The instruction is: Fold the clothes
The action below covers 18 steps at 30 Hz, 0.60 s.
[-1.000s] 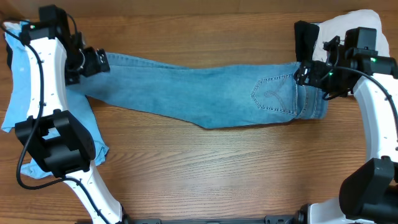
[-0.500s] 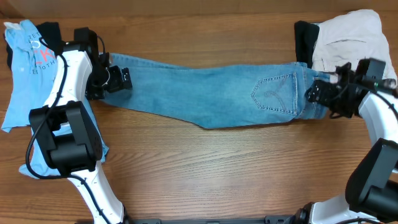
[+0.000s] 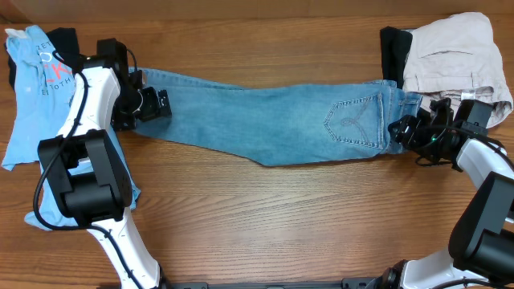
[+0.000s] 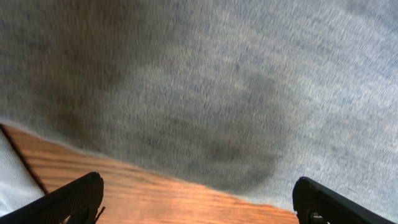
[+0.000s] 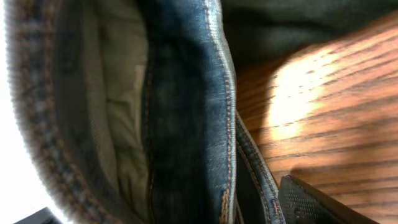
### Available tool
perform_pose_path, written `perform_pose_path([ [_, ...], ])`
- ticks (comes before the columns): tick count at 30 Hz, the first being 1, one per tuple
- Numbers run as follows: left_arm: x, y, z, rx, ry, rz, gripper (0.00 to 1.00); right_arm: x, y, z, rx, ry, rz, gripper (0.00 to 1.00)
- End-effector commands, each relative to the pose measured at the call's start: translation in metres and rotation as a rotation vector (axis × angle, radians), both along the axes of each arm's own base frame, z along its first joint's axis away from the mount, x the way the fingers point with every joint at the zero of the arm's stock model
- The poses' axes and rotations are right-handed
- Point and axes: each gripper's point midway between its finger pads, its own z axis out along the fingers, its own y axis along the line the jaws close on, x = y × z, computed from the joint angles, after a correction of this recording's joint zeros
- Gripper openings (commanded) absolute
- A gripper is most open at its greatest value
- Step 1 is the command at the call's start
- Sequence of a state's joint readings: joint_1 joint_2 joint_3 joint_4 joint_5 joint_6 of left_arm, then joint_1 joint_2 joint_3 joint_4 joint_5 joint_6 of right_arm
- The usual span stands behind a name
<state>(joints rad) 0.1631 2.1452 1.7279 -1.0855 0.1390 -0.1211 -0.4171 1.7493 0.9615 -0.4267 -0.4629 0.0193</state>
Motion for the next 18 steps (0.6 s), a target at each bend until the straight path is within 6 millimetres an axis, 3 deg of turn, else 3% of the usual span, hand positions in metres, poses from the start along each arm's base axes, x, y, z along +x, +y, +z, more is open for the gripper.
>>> perform_pose_path([
  [1,0.015,0.008,0.003,0.033,-0.069,-0.054,1.0,0.01,-0.004,0.025,0.025,-0.038,-0.009,0.9],
  [5,0.049,0.05,0.037,0.073,-0.225,-0.016,1.0,0.018,-0.007,0.08,0.002,-0.088,-0.007,1.0],
  [6,0.067,0.077,0.055,0.115,-0.323,-0.016,1.0,0.017,-0.003,0.1,-0.005,-0.103,0.001,1.0],
  [8,0.086,0.102,0.068,0.173,-0.433,-0.062,1.0,0.014,0.004,0.112,-0.013,-0.115,0.014,1.0],
  [11,0.102,0.125,0.075,0.243,-0.532,-0.195,1.0,0.011,0.015,0.113,-0.012,-0.101,0.039,1.0],
  [13,0.107,0.14,0.069,0.265,-0.557,-0.203,1.0,0.01,0.022,0.111,-0.013,-0.087,0.055,1.0],
  [16,0.117,0.141,0.041,0.192,-0.589,-0.241,1.0,0.009,0.026,0.108,-0.031,-0.071,0.063,1.0],
  [18,0.12,0.14,0.001,0.14,-0.562,-0.242,1.0,0.007,0.029,0.107,-0.033,-0.059,0.068,1.0],
])
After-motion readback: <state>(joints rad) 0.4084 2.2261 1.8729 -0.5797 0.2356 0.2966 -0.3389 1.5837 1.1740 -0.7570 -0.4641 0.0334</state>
